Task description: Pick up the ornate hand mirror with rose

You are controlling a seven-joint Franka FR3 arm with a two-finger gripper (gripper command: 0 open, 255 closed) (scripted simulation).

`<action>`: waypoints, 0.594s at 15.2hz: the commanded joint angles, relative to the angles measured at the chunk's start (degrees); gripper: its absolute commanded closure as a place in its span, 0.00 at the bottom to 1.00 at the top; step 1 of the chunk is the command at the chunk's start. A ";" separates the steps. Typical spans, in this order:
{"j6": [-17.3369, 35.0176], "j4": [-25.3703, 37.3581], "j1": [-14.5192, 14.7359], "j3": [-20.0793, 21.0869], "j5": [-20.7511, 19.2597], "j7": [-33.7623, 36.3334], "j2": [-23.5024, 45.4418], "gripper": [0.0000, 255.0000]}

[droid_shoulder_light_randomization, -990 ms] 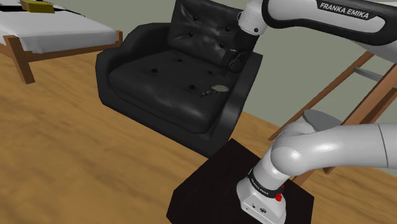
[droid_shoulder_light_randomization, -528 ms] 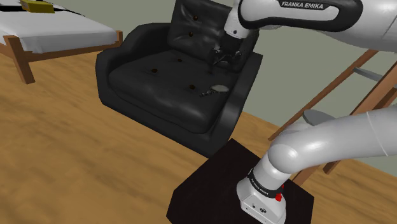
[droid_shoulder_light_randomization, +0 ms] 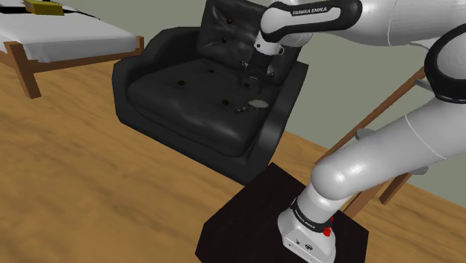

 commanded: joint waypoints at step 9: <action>9.12 2.25 -7.09 -4.74 7.29 21.09 13.58 0.00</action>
